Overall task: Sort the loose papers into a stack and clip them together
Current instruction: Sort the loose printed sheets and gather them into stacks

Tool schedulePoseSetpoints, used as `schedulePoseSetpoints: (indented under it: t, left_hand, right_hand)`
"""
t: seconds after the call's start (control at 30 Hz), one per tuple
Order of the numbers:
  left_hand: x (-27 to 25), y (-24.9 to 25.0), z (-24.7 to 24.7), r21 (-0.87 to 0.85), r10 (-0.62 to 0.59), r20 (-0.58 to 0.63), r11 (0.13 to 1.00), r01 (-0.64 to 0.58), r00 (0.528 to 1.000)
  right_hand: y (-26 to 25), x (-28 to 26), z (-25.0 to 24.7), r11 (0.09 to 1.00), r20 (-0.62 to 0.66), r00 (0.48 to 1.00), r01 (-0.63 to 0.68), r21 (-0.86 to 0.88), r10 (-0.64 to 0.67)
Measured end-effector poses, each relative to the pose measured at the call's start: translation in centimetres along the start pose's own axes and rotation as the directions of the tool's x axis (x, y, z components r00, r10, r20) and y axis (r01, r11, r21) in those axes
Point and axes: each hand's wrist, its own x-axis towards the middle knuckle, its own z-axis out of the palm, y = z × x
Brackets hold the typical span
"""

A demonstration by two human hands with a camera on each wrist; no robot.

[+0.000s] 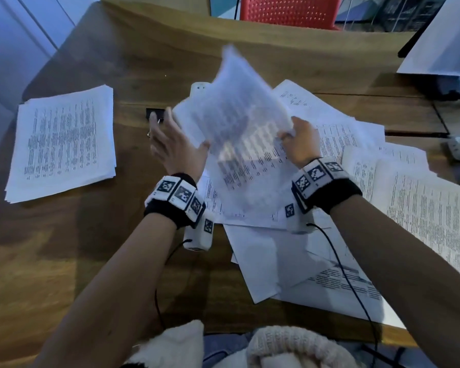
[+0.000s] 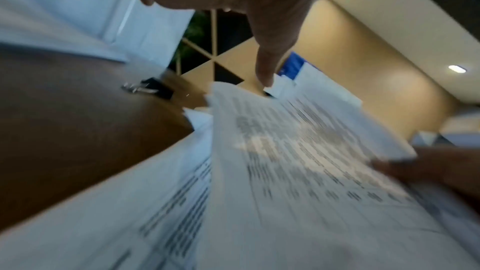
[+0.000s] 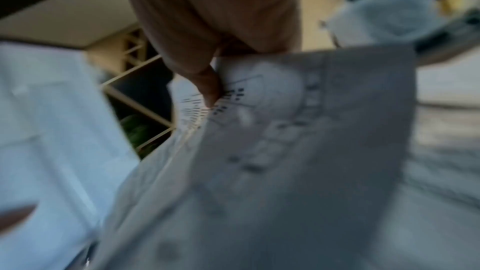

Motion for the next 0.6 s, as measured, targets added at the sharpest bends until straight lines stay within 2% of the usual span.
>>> schedulePoseSetpoints:
  t: [0.03, 0.07, 0.1, 0.13, 0.17, 0.2, 0.27, 0.33, 0.37, 0.4, 0.47, 0.53, 0.6]
  left_hand:
    - [0.0, -0.3, 0.2, -0.046, -0.091, 0.072, 0.994, 0.095, 0.993]
    - [-0.1, -0.9, 0.7, -0.055, -0.188, 0.191, 0.978, 0.202, 0.963]
    - [-0.3, -1.4, 1.2, -0.012, -0.29, 0.322, 0.95, 0.311, 0.901]
    - [-0.5, -1.9, 1.7, 0.056, -0.387, 0.431, 0.913, 0.404, 0.815]
    - [-0.8, -2.2, 2.1, 0.125, -0.468, 0.498, 0.872, 0.474, 0.73]
    - [-1.2, -2.4, 2.3, 0.168, -0.518, 0.526, 0.84, 0.515, 0.674]
    - [-1.4, -1.7, 2.6, 0.171, -0.524, 0.568, 0.829, 0.532, 0.634]
    - [-1.3, -0.5, 2.5, 0.088, -0.467, 0.626, 0.838, 0.539, 0.624]
    - [-1.2, -0.2, 2.6, 0.031, -0.446, 0.637, 0.829, 0.558, 0.628]
    - [-1.1, -0.1, 2.7, -0.027, -0.42, 0.627, 0.83, 0.557, 0.656]
    - [-1.2, -0.4, 3.0, -0.078, -0.334, 0.542, 0.893, 0.442, 0.771]
    - [-1.1, -1.5, 3.2, -0.08, -0.233, 0.414, 0.954, 0.29, 0.88]
    - [-1.2, -2.3, 2.7, -0.094, -0.193, 0.305, 0.968, 0.232, 0.932]
  right_hand:
    - [0.7, 0.1, 0.0, 0.991, 0.006, 0.994, -0.107, 0.075, 0.107]
    - [1.6, 0.1, 0.2, 0.972, 0.032, 0.98, -0.197, 0.129, 0.194]
    - [2.4, -0.2, 0.5, 0.948, 0.065, 0.964, -0.267, 0.174, 0.26]
    - [3.4, -0.5, 1.1, 0.919, 0.097, 0.942, -0.334, 0.208, 0.32]
    - [4.3, -1.0, 1.7, 0.892, 0.12, 0.919, -0.393, 0.223, 0.375]
    - [5.1, -1.7, 2.5, 0.874, 0.133, 0.897, -0.441, 0.203, 0.422]
    - [5.9, -3.1, 4.1, 0.871, 0.127, 0.876, -0.478, 0.114, 0.464]
    - [5.5, -4.7, 5.5, 0.903, 0.133, 0.895, -0.428, -0.013, 0.426]
    - [5.1, -5.3, 6.0, 0.921, 0.151, 0.909, -0.379, -0.087, 0.389]
    - [4.9, -5.9, 6.3, 0.935, 0.174, 0.921, -0.327, -0.14, 0.348]
    - [4.5, -6.4, 6.1, 0.953, 0.207, 0.939, -0.239, -0.185, 0.275]
    - [4.8, -6.4, 5.5, 0.954, 0.184, 0.953, -0.199, -0.224, 0.242]
    - [5.6, -6.4, 4.9, 0.942, 0.136, 0.956, -0.221, -0.252, 0.261]
